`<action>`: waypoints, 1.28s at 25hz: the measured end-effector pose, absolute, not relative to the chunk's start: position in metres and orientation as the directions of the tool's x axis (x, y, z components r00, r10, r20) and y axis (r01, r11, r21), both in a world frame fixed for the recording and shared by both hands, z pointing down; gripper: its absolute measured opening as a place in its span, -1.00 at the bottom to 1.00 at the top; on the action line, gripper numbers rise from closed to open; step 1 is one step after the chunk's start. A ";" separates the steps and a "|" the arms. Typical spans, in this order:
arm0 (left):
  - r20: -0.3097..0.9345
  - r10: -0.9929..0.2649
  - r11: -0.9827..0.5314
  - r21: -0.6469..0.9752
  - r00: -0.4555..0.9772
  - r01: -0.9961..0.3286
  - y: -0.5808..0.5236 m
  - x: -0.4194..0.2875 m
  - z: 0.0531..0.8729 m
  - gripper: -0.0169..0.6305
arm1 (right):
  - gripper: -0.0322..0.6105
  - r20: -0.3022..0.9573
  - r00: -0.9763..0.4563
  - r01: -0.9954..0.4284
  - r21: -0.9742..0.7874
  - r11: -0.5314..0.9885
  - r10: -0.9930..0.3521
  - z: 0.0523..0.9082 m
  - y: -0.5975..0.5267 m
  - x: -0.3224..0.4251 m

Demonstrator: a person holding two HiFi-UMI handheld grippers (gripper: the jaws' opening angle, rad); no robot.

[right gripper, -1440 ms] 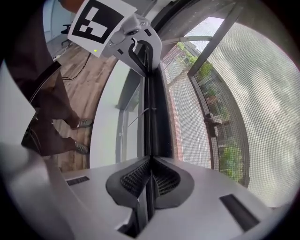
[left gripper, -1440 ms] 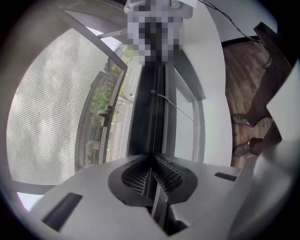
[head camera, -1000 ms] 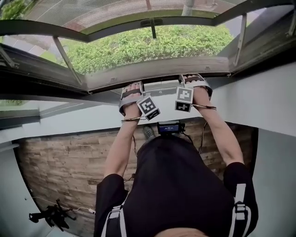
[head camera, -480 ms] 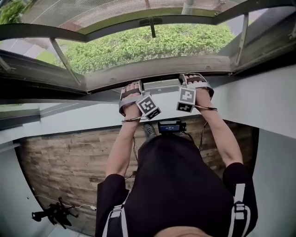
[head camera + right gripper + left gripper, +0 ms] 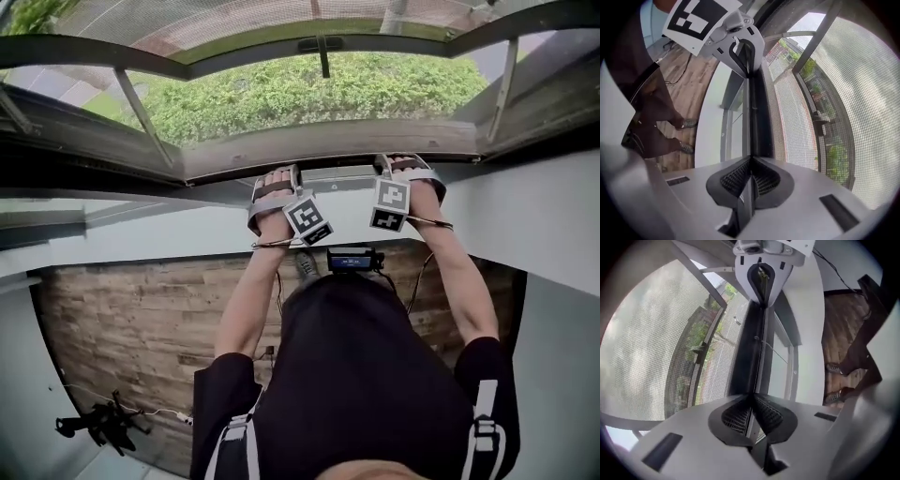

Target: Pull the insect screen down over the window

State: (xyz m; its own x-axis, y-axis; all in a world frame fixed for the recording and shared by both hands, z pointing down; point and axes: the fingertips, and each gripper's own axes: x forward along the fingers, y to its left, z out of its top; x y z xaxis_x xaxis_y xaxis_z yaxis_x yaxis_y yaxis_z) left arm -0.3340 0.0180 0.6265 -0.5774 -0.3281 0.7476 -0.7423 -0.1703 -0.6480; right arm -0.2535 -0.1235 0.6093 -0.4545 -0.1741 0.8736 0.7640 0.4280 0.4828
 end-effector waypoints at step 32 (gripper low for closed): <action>0.687 -0.346 -0.105 -0.705 -0.639 -0.701 0.035 -0.352 0.614 -0.84 | -0.85 0.791 -0.575 0.689 0.606 0.397 -0.209 0.609 -0.113 -0.273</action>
